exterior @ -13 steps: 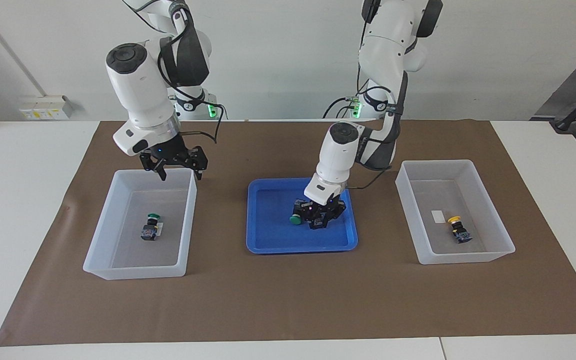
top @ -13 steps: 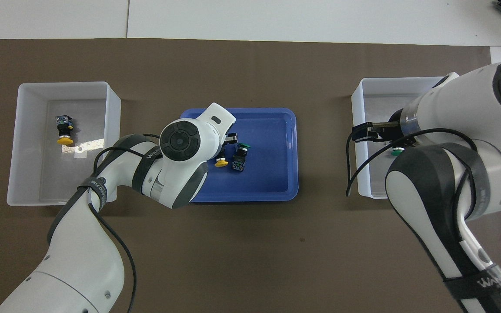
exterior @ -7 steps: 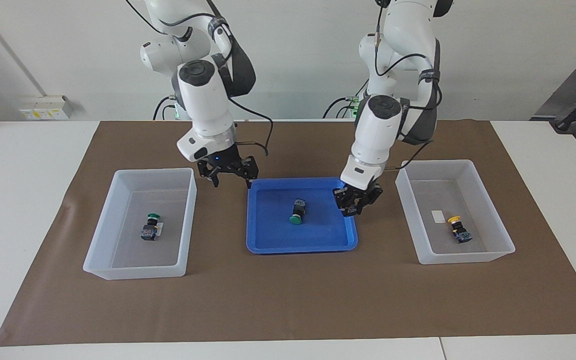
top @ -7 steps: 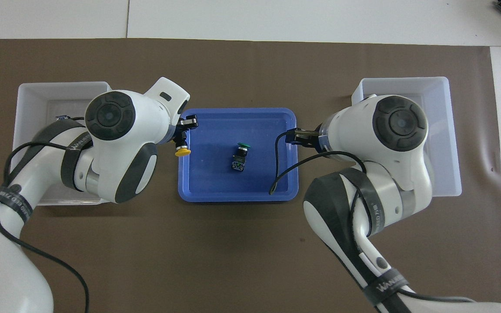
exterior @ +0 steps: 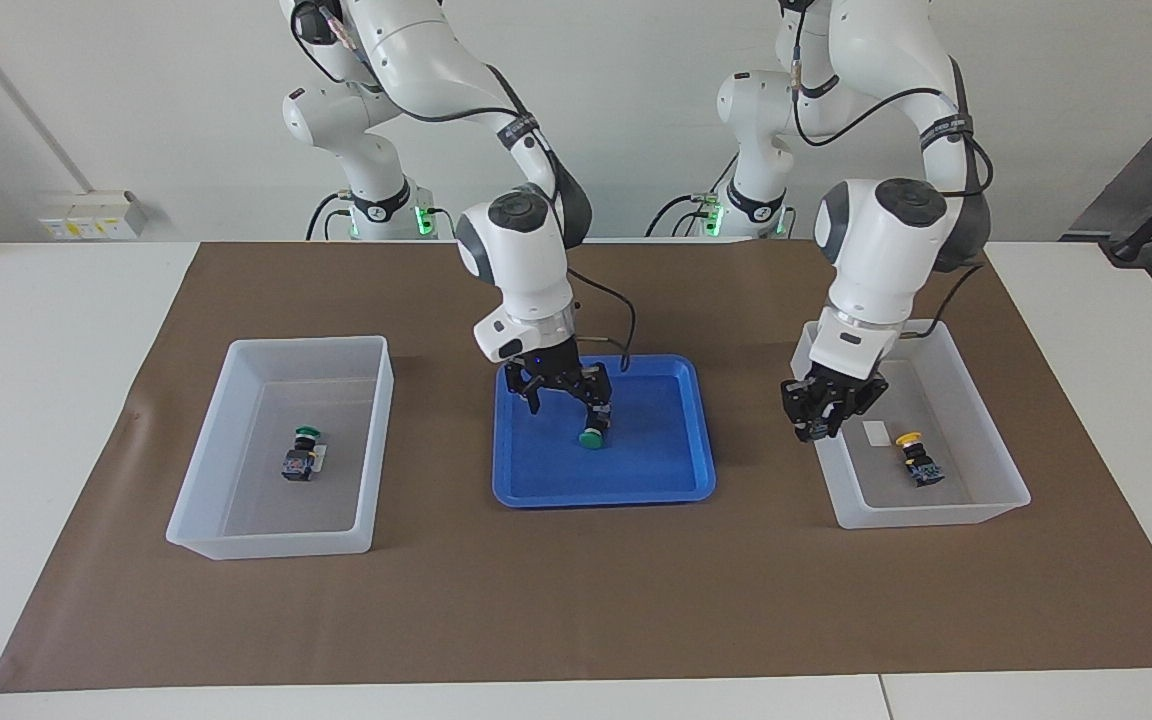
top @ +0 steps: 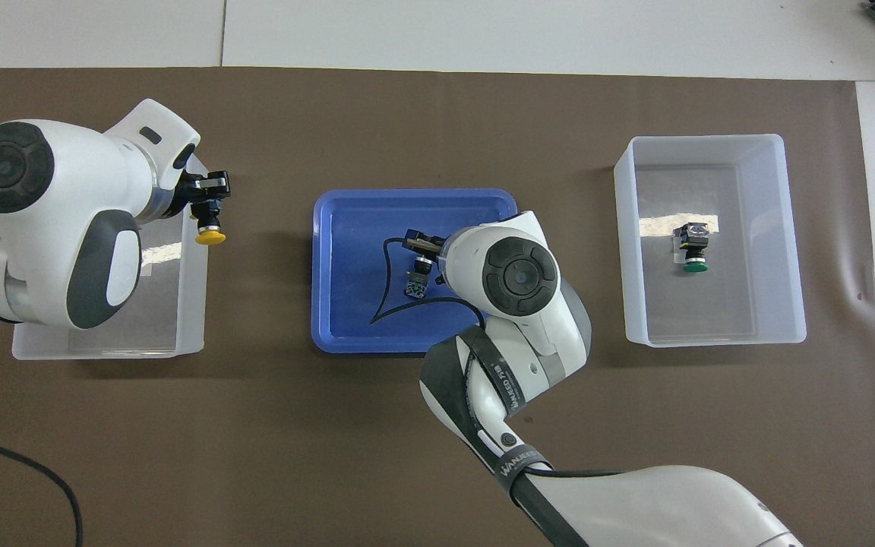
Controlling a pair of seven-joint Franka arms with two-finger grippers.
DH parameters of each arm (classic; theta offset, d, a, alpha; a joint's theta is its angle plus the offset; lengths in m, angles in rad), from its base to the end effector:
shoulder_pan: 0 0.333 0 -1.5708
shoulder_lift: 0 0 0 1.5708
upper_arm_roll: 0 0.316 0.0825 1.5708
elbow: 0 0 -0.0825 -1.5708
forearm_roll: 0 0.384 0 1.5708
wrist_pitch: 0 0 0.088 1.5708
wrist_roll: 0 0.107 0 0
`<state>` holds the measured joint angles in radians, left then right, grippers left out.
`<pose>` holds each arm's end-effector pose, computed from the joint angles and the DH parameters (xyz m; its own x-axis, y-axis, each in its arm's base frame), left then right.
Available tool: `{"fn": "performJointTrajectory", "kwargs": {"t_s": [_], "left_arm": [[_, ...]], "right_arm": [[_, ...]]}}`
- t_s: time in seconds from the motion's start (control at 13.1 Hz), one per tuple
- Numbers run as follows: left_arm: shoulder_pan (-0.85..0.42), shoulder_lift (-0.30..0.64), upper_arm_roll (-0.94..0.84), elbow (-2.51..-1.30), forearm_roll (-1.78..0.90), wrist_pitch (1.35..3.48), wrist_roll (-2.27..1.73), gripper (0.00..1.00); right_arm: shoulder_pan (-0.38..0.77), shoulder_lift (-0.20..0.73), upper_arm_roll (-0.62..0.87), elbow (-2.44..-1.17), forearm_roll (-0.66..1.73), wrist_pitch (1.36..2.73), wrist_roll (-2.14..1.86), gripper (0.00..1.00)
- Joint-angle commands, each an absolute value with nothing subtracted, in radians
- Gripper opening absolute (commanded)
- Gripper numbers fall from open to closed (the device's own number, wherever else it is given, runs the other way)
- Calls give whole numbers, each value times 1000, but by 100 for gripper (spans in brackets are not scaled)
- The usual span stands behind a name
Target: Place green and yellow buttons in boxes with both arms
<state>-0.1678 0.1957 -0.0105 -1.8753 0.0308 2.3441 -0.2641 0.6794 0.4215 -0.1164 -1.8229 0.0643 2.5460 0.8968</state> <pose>0.6226 -0.1114 0.4359 0.9611 0.0716 0.2667 0.0614 -0.9970 0.0462 0.5649 0.3639 0.3382 0.9101 -0.3708 0.1852 -0.3250 -0.9157 -0.2364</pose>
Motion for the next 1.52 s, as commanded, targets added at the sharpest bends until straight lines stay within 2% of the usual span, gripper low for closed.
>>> {"fn": "performJointTrajectory", "kwargs": {"t_s": [0.0,0.23,0.3,0.61,0.69,0.84,0.99,1.07,1.14,1.22,1.3,1.37,1.45], "left_arm": [[-86,192,-23,-1896,46,2411,-168,0],[-2,242,-25,-1927,40,2514,3,0],[14,256,-25,-1940,40,2572,11,0],[37,317,-23,-1986,40,2667,75,0],[47,316,-23,-2003,40,2678,83,0],[48,313,-23,-2022,40,2677,84,0],[49,318,-23,-2028,38,2681,84,1],[49,319,-23,-2028,40,2683,81,11],[48,321,-23,-2025,38,2683,75,30],[48,319,-21,-2025,38,2681,77,59],[49,319,-21,-2022,40,2680,80,94],[49,318,-21,-2016,38,2677,81,100],[51,314,-21,-2011,40,2675,80,100]], "right_arm": [[713,502,-117,-1764,69,2579,931,100],[733,514,-117,-1790,58,2591,924,100],[732,514,-117,-1793,58,2589,920,88],[732,514,-117,-1795,60,2585,931,4],[733,511,-117,-1787,61,2571,933,0],[713,471,-127,-1761,61,2504,922,0],[645,355,-129,-1756,63,2355,913,0],[602,298,-129,-1758,63,2271,866,0],[542,252,-129,-1756,61,2176,762,0],[485,218,-129,-1758,61,2108,661,0],[426,187,-129,-1761,60,2056,556,0],[363,163,-129,-1764,60,1996,444,0],[301,152,-129,-1772,60,1952,317,0]]}}
